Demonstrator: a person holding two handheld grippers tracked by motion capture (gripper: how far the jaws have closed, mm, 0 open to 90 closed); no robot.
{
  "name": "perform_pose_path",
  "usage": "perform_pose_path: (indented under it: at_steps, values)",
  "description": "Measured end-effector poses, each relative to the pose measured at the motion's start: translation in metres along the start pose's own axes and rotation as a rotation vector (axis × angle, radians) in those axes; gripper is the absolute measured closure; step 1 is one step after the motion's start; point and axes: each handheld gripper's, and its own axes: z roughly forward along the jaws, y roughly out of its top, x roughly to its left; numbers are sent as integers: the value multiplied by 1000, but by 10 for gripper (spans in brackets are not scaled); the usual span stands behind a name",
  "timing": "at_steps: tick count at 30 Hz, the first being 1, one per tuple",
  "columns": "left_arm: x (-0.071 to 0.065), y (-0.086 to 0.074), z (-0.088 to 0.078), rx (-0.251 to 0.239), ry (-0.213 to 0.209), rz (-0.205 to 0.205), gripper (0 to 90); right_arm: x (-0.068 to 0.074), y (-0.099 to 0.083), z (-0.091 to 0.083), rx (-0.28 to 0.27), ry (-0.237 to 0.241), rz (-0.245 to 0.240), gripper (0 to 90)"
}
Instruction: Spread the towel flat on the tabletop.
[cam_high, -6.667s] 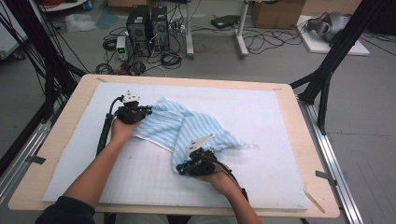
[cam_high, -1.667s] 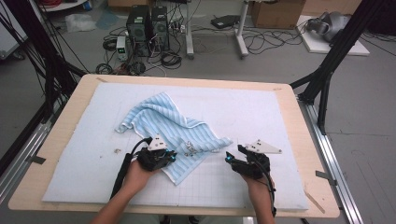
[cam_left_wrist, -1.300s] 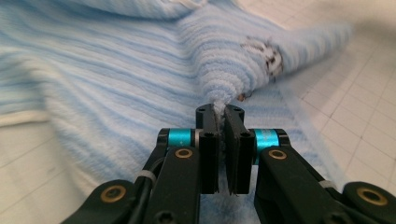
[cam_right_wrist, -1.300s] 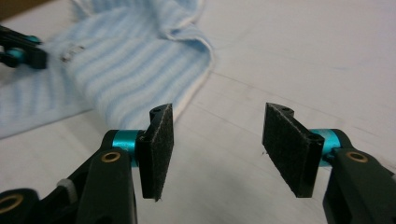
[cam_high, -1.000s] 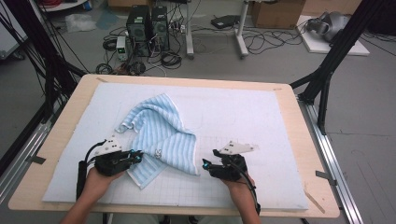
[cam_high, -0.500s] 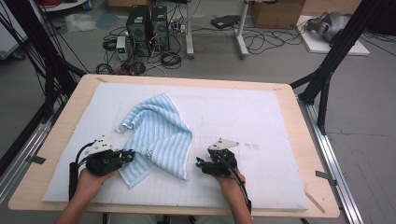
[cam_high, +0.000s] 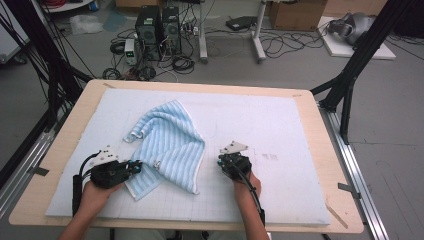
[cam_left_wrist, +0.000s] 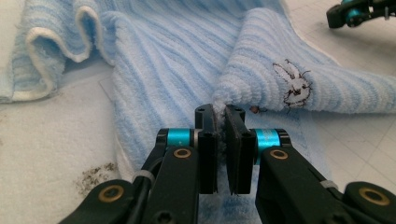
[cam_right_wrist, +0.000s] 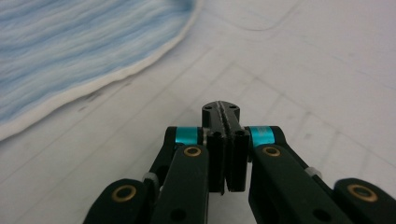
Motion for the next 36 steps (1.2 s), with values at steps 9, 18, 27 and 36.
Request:
perform_pose_path:
  at_steps: [9,18,27,36]
  values:
    - [5,-3,0,-12,8,-19,836,5,4,0,-102,144,73,437]
    - [8,-3,1,-16,13,-20,831,20,26,24,-71,181,56,472]
    - [7,-2,2,-18,6,-23,830,48,44,49,-13,189,-59,618]
    - [-20,3,18,11,-64,44,834,14,57,53,17,-93,-79,855]
